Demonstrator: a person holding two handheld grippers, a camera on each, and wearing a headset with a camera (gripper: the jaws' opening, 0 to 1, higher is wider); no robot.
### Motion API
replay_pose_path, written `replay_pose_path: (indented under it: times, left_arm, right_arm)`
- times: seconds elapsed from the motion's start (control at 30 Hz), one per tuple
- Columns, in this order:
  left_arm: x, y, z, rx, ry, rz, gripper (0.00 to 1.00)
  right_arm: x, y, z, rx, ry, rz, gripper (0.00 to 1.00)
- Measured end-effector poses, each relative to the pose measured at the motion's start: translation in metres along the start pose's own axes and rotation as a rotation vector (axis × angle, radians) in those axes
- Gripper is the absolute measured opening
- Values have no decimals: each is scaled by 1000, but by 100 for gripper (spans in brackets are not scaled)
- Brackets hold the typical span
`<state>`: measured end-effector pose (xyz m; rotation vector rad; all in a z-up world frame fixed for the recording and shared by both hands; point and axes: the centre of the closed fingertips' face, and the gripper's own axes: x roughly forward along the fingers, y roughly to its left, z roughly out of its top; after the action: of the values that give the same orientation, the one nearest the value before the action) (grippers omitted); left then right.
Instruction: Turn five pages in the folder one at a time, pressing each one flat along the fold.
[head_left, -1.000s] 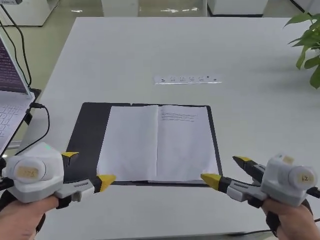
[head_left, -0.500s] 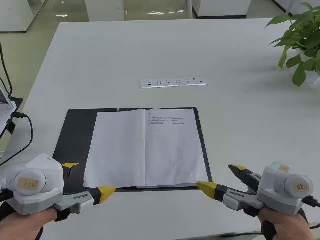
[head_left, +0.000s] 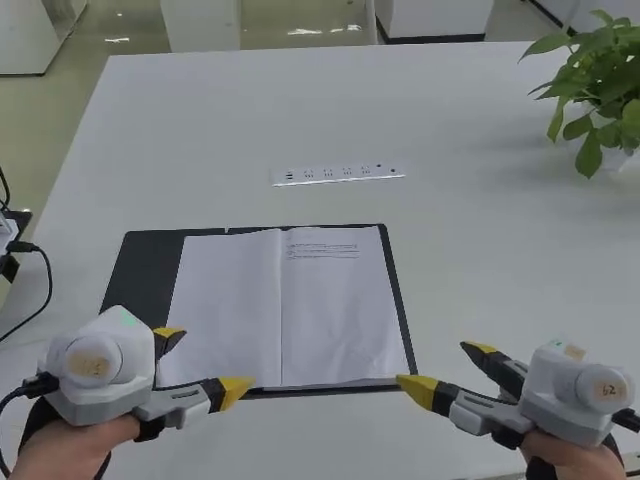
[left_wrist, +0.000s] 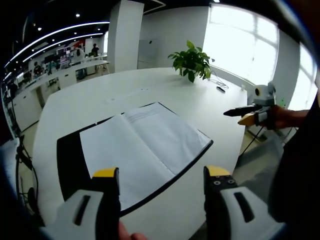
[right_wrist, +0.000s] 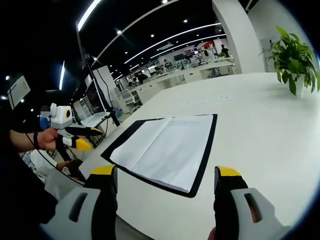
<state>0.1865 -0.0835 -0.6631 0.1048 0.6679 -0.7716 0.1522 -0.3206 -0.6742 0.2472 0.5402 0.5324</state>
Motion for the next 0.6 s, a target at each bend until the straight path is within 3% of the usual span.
replay_pose_path:
  times: [0.27,0.6]
  left_arm:
    - [29,-15,14,27,9,-49,69]
    - [56,-25,33,33,-1,-70,68]
  right_arm:
    - [-1,-4,3,2,-1,6,78]
    - [2,-5,2,-8,5,18,79]
